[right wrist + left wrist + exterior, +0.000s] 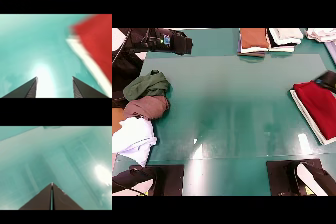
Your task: Fold the shirts.
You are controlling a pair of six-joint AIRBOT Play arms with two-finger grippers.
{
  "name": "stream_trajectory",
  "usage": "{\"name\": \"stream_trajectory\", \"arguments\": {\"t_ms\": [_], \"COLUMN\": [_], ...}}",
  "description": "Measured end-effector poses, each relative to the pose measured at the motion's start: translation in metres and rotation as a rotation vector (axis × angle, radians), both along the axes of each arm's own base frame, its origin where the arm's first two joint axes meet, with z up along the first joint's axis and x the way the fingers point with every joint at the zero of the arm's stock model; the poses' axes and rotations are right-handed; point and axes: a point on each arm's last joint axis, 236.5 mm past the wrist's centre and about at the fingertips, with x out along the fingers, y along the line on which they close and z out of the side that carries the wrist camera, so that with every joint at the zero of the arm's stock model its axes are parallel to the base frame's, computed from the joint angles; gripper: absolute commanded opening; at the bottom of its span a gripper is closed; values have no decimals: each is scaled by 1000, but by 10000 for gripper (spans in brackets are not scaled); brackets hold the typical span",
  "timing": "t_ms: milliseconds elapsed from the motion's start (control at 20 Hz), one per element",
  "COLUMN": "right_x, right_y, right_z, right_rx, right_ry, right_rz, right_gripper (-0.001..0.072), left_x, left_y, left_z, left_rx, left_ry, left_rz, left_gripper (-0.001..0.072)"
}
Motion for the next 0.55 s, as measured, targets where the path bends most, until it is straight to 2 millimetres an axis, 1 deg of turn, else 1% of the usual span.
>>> {"name": "stream_trajectory", "arguments": {"t_ms": [50, 150, 200, 250, 350, 450, 550], "right_x": [6, 11, 11, 10, 5, 0, -4], "right_y": [28, 79, 100, 120, 151, 172, 183], "right_z": [4, 12, 15, 18, 21, 23, 24], "right_rx": [-5, -10, -15, -23, -42, -53, -59], "right_ry": [-24, -73, -93, -114, -142, -159, -169], "right_rz": [80, 219, 277, 333, 422, 484, 520], "right_gripper": [381, 147, 16, 20, 20, 20, 20], "left_x": [0, 0, 1, 1, 1, 1, 1], "left_y": [0, 0, 0, 0, 0, 0, 0], "left_z": [0, 1, 1, 1, 2, 2, 2], "left_rx": [0, -2, -3, -3, -3, -4, -4], "left_ry": [-1, -4, -5, -6, -6, -7, -7], "left_rz": [0, 1, 1, 1, 1, 2, 2], "left_gripper": [26, 26, 26, 26, 26, 25, 26]}}
